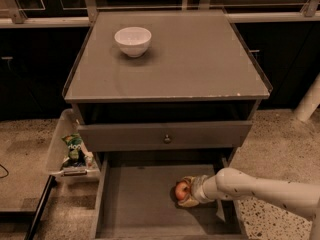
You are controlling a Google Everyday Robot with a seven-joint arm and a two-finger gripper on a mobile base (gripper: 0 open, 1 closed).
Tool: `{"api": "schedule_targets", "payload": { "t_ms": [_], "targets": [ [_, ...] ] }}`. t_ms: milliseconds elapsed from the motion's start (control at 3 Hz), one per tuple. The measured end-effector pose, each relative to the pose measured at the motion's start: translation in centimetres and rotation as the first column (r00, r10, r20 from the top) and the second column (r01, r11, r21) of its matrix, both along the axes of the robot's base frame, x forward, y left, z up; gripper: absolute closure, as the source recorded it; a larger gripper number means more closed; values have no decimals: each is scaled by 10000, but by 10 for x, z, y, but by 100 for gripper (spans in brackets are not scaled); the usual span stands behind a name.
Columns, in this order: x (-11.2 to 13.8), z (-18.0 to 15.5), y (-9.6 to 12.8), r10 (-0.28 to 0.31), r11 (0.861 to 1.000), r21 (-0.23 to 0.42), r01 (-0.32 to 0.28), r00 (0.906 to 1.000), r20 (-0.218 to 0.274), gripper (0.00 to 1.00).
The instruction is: Place apple into middle drawer
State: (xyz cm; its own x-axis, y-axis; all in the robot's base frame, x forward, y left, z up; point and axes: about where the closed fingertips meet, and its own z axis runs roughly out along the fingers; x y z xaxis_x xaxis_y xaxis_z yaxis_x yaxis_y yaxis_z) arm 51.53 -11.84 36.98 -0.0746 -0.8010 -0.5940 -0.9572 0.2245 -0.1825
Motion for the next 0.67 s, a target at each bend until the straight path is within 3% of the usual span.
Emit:
{"api": "schedule_targets", "payload": {
  "t_ms": [667],
  "targets": [
    [0,0,0,1,10000,0,-1,10000,-1,11]
  ]
}}
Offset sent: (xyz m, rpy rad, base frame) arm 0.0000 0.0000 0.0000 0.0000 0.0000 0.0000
